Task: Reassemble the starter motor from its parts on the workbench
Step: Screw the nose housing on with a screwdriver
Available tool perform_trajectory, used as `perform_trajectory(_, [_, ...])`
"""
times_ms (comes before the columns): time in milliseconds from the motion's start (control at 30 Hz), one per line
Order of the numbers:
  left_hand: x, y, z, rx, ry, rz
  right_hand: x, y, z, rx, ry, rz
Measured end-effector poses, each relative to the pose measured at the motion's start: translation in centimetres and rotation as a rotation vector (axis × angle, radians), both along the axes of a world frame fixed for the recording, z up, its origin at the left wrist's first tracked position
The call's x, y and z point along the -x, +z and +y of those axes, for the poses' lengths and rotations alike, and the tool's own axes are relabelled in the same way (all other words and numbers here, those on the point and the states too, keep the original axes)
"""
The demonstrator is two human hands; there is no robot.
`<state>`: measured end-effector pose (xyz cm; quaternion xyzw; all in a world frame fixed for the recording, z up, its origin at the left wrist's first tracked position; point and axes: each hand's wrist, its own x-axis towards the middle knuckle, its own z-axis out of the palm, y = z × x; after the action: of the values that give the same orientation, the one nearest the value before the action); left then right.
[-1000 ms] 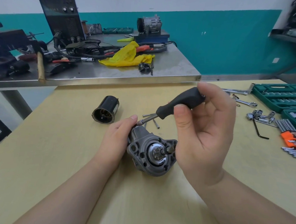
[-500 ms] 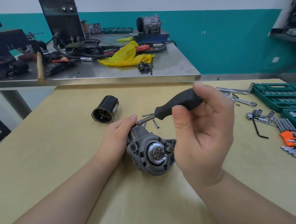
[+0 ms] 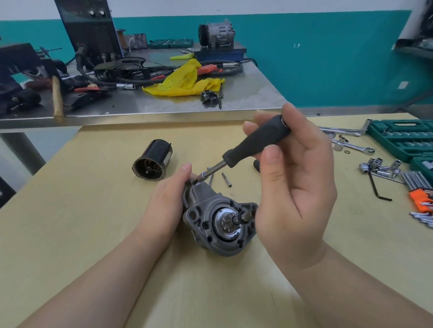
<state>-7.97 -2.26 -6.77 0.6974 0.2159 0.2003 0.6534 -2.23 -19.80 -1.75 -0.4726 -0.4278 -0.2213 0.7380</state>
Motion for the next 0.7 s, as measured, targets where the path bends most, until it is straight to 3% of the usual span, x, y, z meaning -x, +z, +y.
perform_trajectory(433, [0.3,0.2,-0.1,-0.019,-0.025,-0.020,-0.3,0.4,0.1,-0.028,-0.009,0.046])
perform_trajectory(700, [0.4,0.5,-0.4,0.000,-0.032,-0.012,0.2,0.4,0.3,-0.007,0.014,-0.084])
